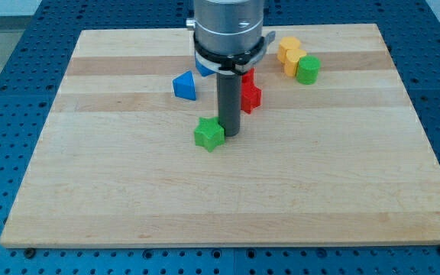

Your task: Move green star on left side slightly

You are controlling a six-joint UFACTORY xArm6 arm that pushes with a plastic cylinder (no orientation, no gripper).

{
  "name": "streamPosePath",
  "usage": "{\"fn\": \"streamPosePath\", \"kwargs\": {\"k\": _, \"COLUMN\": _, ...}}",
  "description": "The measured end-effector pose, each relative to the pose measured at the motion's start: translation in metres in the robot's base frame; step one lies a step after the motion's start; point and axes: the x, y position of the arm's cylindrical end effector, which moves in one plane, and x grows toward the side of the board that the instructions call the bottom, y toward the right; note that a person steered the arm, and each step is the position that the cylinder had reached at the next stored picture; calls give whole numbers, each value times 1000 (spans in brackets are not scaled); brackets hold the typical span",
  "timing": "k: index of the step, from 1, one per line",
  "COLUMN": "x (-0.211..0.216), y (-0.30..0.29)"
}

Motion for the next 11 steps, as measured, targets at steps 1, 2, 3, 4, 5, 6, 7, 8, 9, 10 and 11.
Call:
{"fn": "streamPosePath", "kwargs": {"k": 1, "x": 0, "y": 10}}
{"fn": "streamPosePath", "kwargs": {"k": 2, "x": 19, "y": 51}}
{"fn": "streamPosePath", "kwargs": {"k": 3, "x": 29, "y": 54}}
{"fn": "streamPosePath", "kwargs": {"k": 4, "x": 30, "y": 33}}
{"fn": "streamPosePath", "kwargs": {"k": 5, "x": 30, "y": 10}}
{"fn": "streamPosePath", "kwargs": {"k": 6, "x": 30, "y": 2}}
{"fn": "streamPosePath", "kwargs": {"k": 7, "x": 30, "y": 2}}
{"fn": "streamPosePath", "kwargs": {"k": 8, "x": 23, "y": -2}}
{"fn": "streamPosePath", "kwargs": {"k": 9, "x": 13, "y": -15}}
{"fn": "streamPosePath", "kwargs": {"k": 10, "x": 7, "y": -19}}
{"fn": "streamPosePath", "kwargs": {"k": 11, "x": 6, "y": -9}}
